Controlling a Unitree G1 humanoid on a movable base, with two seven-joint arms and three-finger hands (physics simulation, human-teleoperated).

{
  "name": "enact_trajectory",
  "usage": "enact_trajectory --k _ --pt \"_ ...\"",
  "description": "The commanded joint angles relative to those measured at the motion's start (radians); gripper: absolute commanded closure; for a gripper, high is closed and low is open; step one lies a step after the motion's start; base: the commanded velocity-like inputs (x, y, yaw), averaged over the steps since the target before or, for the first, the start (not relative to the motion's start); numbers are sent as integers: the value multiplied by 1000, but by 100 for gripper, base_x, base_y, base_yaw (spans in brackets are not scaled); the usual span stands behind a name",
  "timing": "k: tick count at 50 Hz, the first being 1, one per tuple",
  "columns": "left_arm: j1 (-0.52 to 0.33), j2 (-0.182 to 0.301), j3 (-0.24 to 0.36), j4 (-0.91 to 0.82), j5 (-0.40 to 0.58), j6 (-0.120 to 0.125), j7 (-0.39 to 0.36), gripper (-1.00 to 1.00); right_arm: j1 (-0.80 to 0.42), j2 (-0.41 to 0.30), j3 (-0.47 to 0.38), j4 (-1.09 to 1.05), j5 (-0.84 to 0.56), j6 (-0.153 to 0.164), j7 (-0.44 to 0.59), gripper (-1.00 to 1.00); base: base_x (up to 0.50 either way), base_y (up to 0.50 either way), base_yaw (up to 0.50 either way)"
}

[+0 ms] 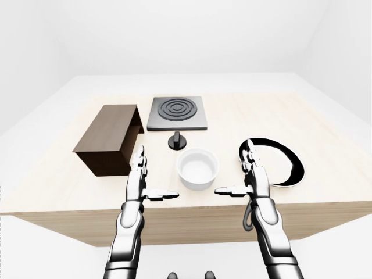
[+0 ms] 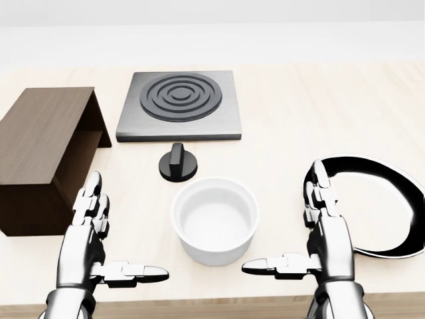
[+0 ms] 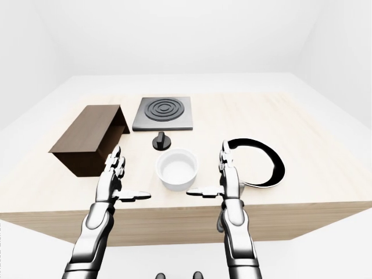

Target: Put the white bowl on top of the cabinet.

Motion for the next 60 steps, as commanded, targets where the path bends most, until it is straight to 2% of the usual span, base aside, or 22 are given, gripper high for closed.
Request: enact_trajectory --k 1,11,14,24,26,27,28,30,31,35,36,38,40,47,50,54,60 --pt "-3 -1 -1 7 2 -2 2 -100 8 1 -1 -12 -2 0 -2 -100 0 18 0" --pt "-17 0 -1 35 3 -11 3 -100 7 3 1 -9 -4 0 -6 -100 0 18 0" --pt "-20 0 -3 44 6 -14 4 -100 1 0 -3 -11 11 20 3 -100 0 1 0" --pt "-26 -2 -11 66 19 -22 8 -100 -1 1 -4 -5 7 14 -7 -100 0 0 0" --pt "-41 -4 -18 108 81 -54 69 -100 1 -1 -2 -5 5 17 -4 -100 0 0 0" --pt "-46 -6 -22 123 101 -60 88 -100 1 -1 -2 -5 4 19 -2 -100 0 0 0" --pt "-52 -7 -33 136 134 -52 108 -100 -1 -2 -2 -3 3 22 0 -100 0 0 0" --pt "-54 -11 -41 144 166 -54 135 -100 -2 -2 -2 -2 1 26 0 -100 0 0 0" --pt "-46 -16 -59 132 210 -33 160 -100 0 -4 -4 -10 4 32 3 -100 0 0 0" --pt "-38 -27 -91 131 304 -4 217 -100 -3 -6 -9 -7 0 33 5 -100 0 0 0" --pt "-39 -29 -108 125 336 18 219 -100 -6 -8 -12 -5 -3 32 3 -100 0 0 0" --pt "-36 -38 -135 100 376 83 192 -100 -6 -10 -13 -6 -11 32 1 -100 0 0 0" --pt "-38 -48 -150 84 399 112 185 -100 -5 -11 -12 -5 -18 32 3 -100 0 0 0" --pt "-54 -84 -227 46 518 112 197 -100 -6 -16 -17 -2 -39 32 7 -100 0 0 0" --pt "-77 -102 -252 62 575 112 227 -100 3 -17 -16 -9 -43 18 16 -100 0 0 0" --pt "-105 -119 -265 98 623 112 251 -100 -6 -18 -21 0 -49 21 13 -100 0 0 0" --pt "-125 -137 -284 95 683 112 249 -100 -21 -21 -28 16 -45 25 9 -100 0 0 0"
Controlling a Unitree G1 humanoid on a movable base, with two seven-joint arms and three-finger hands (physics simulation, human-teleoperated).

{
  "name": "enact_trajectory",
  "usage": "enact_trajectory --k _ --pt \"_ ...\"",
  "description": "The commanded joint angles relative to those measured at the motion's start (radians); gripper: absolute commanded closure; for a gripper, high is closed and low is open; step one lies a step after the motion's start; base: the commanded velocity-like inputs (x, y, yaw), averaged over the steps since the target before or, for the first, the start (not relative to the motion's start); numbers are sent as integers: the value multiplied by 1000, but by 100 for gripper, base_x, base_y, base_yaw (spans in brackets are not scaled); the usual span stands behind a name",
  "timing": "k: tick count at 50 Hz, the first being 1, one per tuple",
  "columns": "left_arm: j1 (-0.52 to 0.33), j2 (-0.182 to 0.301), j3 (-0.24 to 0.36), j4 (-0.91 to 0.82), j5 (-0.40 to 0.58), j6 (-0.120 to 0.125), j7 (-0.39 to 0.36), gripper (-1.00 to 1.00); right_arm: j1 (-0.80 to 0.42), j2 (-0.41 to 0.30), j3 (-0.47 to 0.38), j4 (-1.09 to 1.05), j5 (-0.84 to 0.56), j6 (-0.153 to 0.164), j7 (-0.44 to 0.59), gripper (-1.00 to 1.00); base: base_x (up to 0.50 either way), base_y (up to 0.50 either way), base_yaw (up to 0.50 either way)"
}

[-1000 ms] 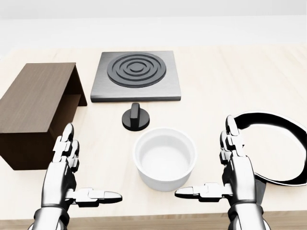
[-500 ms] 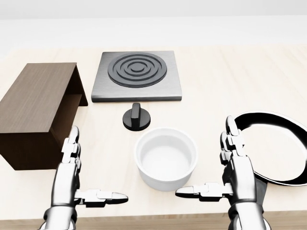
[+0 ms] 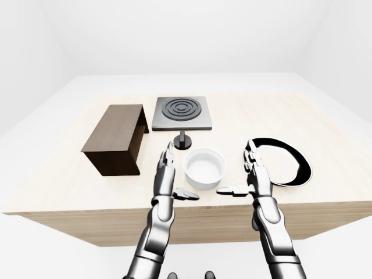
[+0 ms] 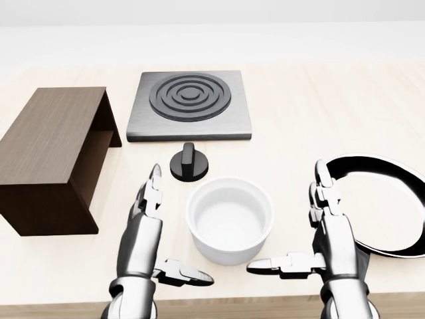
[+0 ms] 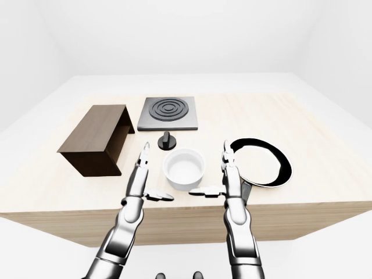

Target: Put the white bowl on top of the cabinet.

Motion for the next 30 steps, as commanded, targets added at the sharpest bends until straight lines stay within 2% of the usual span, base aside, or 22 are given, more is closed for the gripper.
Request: enact_trajectory --k 1,10,12,20,24,30 --pt "-46 -44 -61 10 157 0 34 -100 -13 -6 -10 11 -6 3 0 -100 0 0 0" --pt "-80 -69 -75 38 236 0 68 -100 -12 -13 -28 -21 14 28 10 -100 0 0 0" --pt "-101 -78 -69 51 277 0 115 -100 -12 -14 -30 -24 17 31 11 -100 0 0 0" --pt "-142 -100 -76 99 367 0 174 -100 -15 -24 -50 -48 37 53 25 -100 0 0 0" --pt "-163 -107 -77 141 406 0 175 -100 -20 -32 -71 -69 60 77 35 -100 0 0 0" --pt "-189 -117 -77 206 452 0 172 -100 -25 -34 -79 -67 69 77 33 -100 0 0 0"
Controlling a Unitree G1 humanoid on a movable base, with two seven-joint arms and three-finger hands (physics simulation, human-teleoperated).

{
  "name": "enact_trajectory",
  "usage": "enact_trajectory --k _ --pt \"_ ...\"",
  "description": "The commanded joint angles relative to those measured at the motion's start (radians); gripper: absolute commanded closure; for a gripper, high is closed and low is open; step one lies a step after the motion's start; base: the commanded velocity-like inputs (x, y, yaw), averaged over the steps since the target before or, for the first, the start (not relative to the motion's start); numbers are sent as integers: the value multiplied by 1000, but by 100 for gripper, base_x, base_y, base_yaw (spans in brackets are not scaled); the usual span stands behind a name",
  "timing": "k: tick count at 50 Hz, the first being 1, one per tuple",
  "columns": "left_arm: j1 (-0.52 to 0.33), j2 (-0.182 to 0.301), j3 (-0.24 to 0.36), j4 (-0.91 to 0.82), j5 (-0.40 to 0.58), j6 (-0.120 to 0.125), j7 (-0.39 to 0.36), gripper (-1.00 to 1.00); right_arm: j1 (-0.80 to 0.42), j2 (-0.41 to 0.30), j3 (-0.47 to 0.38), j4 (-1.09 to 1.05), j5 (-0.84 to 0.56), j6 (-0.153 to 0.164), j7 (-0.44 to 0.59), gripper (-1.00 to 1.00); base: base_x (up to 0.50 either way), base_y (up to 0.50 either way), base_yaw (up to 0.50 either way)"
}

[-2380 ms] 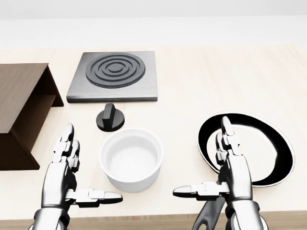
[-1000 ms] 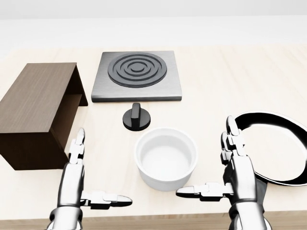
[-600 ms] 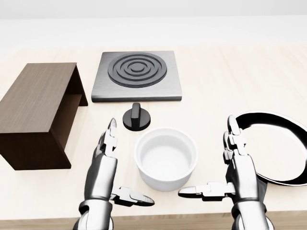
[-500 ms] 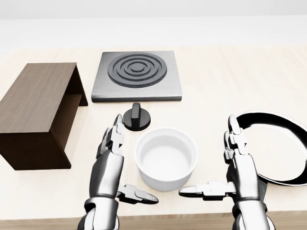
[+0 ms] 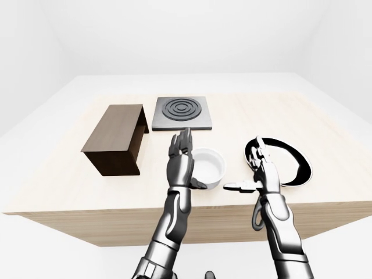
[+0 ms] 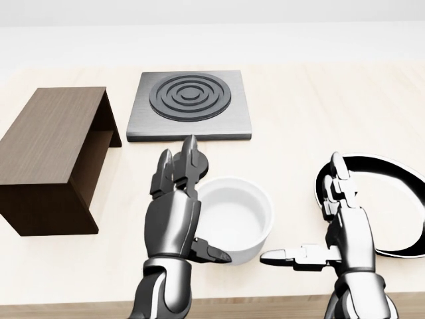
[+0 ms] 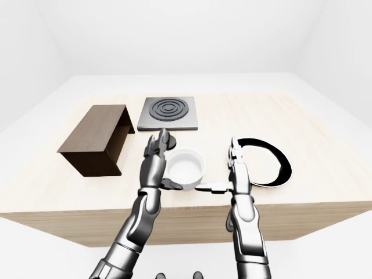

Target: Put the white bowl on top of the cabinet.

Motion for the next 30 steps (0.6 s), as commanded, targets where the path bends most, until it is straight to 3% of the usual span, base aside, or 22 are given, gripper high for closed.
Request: enact_trajectory --k 1,10,13,19,30 --pt "-52 -25 -8 94 112 0 21 -100 -6 -10 -26 -25 29 25 10 -100 0 0 0" --pt "-34 -37 -40 125 211 0 -30 -100 -5 -14 -38 -46 44 44 14 -100 0 0 0" --pt "12 -37 -85 103 300 0 -90 -100 -12 -16 -42 -41 50 46 12 -100 0 0 0" --pt "44 -44 -115 59 429 0 -170 -100 -9 -17 -43 -50 54 52 13 -100 0 0 0" --pt "-56 -66 -51 185 490 0 -181 -100 3 -16 -47 -74 60 59 19 -100 0 0 0"
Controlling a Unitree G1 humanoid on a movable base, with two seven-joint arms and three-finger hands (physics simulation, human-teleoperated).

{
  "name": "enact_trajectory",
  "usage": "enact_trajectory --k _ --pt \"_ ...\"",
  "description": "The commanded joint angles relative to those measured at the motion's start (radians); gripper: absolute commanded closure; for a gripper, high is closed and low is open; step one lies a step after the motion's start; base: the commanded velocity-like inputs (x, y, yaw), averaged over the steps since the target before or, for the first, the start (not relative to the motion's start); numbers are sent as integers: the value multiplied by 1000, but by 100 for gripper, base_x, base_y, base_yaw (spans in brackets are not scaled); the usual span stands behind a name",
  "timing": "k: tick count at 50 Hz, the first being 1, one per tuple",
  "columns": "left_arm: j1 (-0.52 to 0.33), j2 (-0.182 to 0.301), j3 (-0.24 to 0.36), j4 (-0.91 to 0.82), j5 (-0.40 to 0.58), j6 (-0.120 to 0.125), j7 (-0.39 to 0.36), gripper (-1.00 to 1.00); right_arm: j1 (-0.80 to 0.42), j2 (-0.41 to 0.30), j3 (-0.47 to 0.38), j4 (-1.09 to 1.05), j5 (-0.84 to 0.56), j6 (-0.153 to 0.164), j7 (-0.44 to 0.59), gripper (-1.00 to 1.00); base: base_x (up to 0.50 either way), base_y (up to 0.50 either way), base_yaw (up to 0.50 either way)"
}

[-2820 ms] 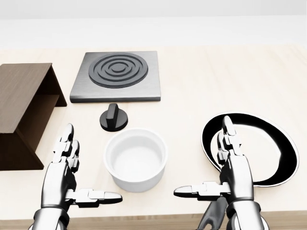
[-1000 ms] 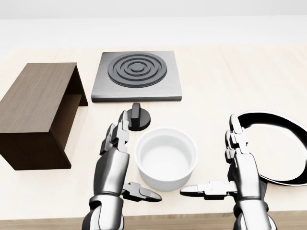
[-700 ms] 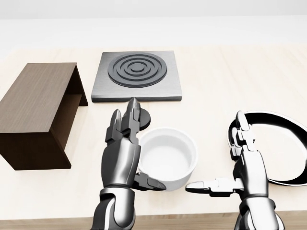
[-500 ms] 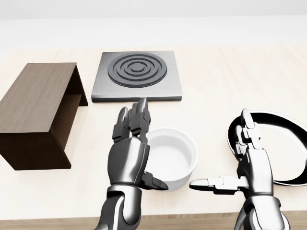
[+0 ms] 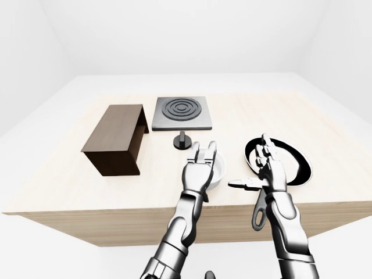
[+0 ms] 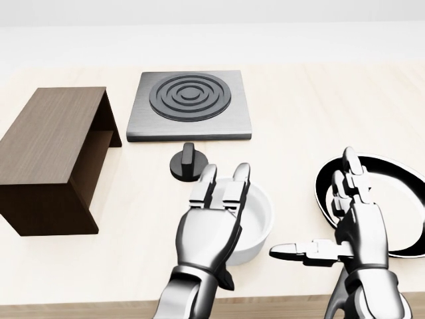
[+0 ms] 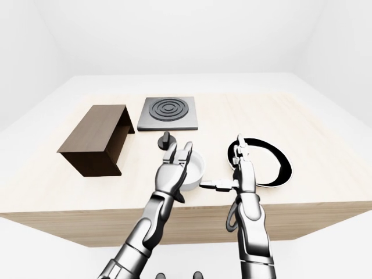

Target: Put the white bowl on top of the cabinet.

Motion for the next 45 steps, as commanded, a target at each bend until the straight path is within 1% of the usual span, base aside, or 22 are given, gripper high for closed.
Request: enact_trajectory --k 1,4,6,19,22,23,33,36,40,41,42,45 --pt "-61 -16 30 88 94 0 -34 -100 9 0 -7 -24 11 11 5 -100 0 0 0" --pt "-91 -14 47 121 83 0 -31 -100 11 0 -9 -34 15 19 8 -100 0 0 0" --pt "-107 -13 53 132 84 0 -33 -100 13 3 -6 -32 11 14 7 -100 0 0 0" --pt "-122 -17 48 130 113 0 -70 -100 13 3 -3 -28 11 11 12 -100 0 0 0" --pt "-122 -18 48 129 115 0 -71 -100 13 3 -3 -28 11 11 12 -100 0 0 0" --pt "-127 -18 50 140 122 0 -74 -100 10 1 -8 -31 18 17 14 -100 0 0 0" --pt "-143 -18 61 174 119 0 -70 -100 8 1 -4 -20 14 10 13 -100 0 0 0" --pt "-171 -16 79 245 96 0 -43 -100 11 2 -3 -25 14 12 16 -100 0 0 0" --pt "-186 -12 82 267 82 0 -36 -100 6 2 -3 -16 13 7 15 -100 0 0 0" --pt "-189 -12 81 275 81 0 -34 -100 7 3 -1 -16 11 6 14 -100 0 0 0" --pt "-211 -12 75 350 99 0 -42 -100 15 3 2 -29 10 11 16 -100 0 0 0" --pt "-212 -13 75 359 99 0 -41 -100 15 4 1 -28 10 9 18 -100 0 0 0"
